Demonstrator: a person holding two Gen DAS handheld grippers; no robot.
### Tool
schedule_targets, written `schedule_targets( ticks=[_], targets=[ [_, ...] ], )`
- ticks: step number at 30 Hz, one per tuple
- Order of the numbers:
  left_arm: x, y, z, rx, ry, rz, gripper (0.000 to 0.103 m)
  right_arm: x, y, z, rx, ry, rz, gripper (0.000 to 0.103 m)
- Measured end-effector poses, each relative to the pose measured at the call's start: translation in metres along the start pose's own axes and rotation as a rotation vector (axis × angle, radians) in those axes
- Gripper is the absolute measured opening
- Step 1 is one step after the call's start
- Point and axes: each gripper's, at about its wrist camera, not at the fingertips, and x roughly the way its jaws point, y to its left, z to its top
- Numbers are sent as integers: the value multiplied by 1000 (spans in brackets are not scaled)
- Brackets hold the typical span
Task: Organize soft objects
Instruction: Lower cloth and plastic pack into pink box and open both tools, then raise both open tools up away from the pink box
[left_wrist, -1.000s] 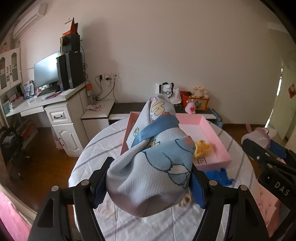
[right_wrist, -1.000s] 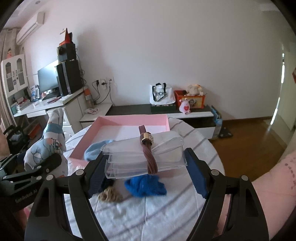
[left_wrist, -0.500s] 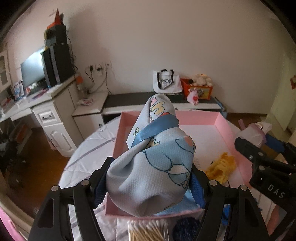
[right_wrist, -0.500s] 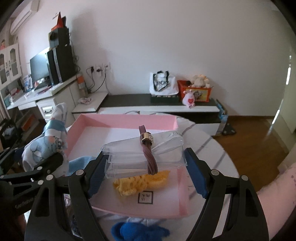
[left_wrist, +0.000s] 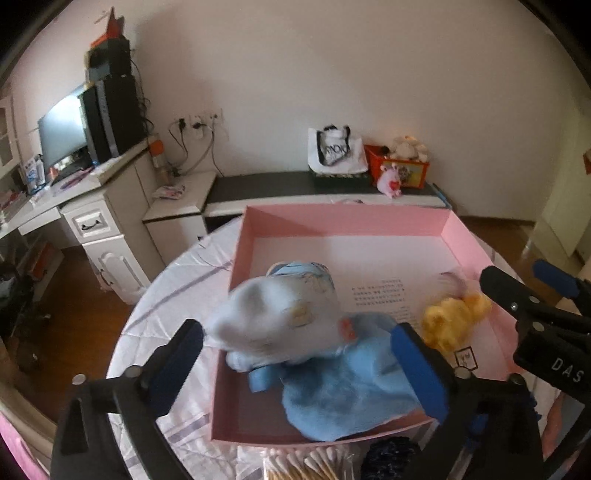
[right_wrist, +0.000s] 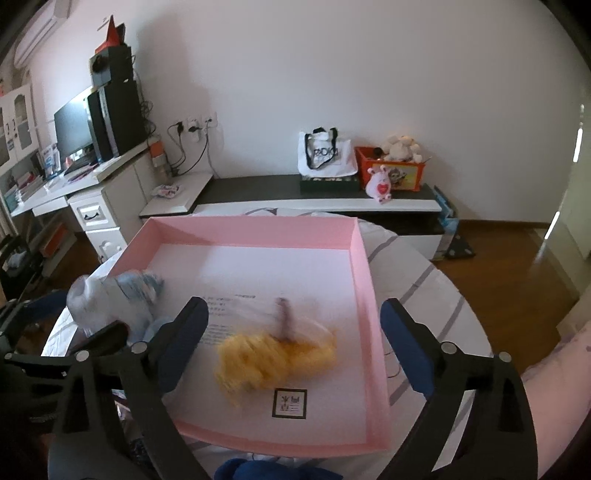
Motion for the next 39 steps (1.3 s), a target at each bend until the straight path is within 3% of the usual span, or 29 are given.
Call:
schedule_targets(
  ticks=[7,11,26,39],
  targets=[
    [5,-3,-12,-19,-2,16,103,-2,-5,-1,21,0,-21,101],
    [-22,4,-39,-28,-4,17,103,0,-4,-1,13,8,-25,101],
    [-49,1,-50,-25,-13,34,103,-5,-1,-4,-4,11,-33,101],
    [-95,-7,-65,-25,-43,42,103,-42,0,-13,-23,-22,-61,103]
  ],
)
